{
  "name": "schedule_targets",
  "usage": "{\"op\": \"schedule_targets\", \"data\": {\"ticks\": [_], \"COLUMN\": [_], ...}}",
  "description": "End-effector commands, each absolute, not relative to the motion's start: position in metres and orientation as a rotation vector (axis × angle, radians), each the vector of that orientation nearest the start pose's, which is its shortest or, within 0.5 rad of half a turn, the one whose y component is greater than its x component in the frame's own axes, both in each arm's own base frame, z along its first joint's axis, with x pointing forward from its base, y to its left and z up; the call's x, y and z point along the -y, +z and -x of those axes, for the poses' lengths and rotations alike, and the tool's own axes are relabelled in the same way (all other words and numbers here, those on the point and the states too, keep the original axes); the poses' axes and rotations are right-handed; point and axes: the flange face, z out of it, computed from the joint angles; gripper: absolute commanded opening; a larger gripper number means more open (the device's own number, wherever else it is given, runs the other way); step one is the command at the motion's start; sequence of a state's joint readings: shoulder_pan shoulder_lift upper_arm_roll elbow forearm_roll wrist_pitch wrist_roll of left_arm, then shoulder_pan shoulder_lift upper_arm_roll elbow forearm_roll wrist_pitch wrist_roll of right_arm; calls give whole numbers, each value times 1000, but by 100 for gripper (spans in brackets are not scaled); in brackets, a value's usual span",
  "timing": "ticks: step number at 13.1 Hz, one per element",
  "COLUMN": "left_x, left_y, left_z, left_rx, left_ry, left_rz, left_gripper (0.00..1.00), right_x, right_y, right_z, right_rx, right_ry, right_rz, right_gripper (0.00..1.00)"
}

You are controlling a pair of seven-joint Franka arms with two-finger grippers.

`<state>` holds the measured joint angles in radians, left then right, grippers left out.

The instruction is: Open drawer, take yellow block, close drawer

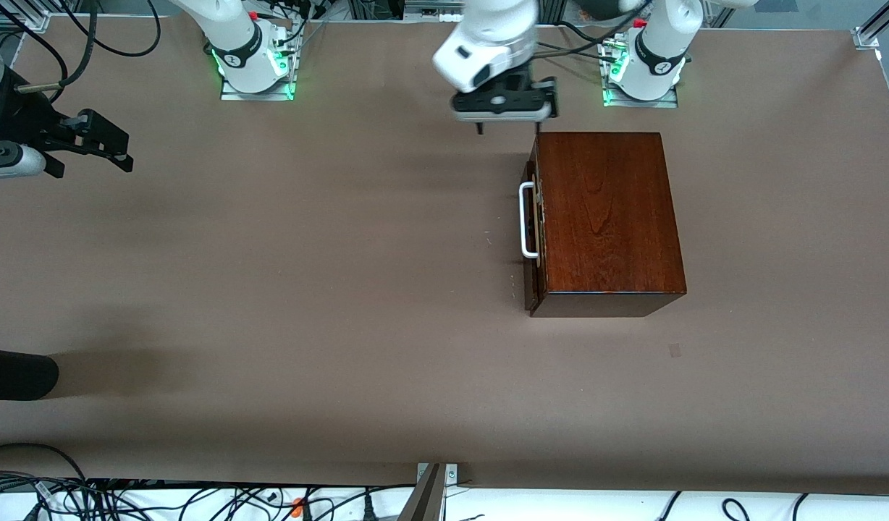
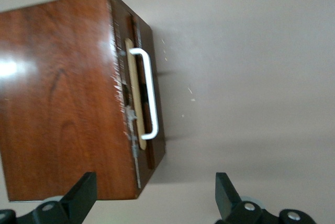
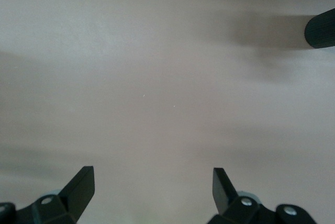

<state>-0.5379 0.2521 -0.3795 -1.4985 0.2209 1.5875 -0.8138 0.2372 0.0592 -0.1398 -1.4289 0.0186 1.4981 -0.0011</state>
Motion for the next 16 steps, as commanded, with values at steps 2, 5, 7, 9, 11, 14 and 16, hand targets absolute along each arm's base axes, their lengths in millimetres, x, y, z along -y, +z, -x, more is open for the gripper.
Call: {"op": "schedule_targets", "data": {"ticks": [2,5,7,9,11,14,16], "left_x": [481,478,476,472,471,461,457], "left_y": [473,431,396,382,358,327,311], "left_z": [-421,-439,-450,-460,-464,-477,-474], "left_rx": [-232,-228,-228,-194,-155,-159,-177], "left_ry": [-17,17,43,36,-16,-17,-2], "left_rz": [2860,2830,2790,2791,2782,2755,2726], "left_gripper": [100,100,100,100,100,100,100], "right_x": [-59,-59,-58,-58,-58,-58,-57], "right_y": [654,654,654,654,654,654,654], "right_z": [-560,-560,-560,-560,-560,-560,-560], "right_rx": [168,168,163,163,163,163,161], "right_ry": [-7,-7,-7,-10,-10,-10,-7], "right_rz": [3130,3129,3129,3129,3129,3129,3129], "right_gripper": [100,100,100,100,100,100,100]}}
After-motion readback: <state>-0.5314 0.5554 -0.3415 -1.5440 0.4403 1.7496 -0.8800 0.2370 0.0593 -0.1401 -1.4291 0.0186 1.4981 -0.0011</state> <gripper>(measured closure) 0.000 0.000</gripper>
